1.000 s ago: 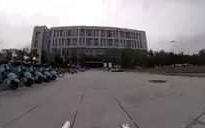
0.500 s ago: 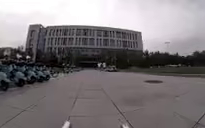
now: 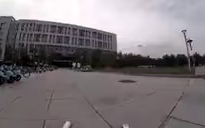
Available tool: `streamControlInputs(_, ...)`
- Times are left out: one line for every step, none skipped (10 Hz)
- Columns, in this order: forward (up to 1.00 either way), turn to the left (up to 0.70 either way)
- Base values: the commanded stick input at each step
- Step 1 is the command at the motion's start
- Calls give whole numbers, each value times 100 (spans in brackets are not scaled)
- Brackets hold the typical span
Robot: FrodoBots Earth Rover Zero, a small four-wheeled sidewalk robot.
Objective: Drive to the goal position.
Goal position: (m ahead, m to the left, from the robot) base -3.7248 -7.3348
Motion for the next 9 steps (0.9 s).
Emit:
streamControlInputs(0,-60)
streamControlInputs(0,-60)
streamControlInputs(0,-60)
streamControlInputs(0,-60)
streamControlInputs(0,-60)
streamControlInputs(0,-60)
streamControlInputs(0,-60)
streamControlInputs(0,-60)
streamControlInputs(0,-60)
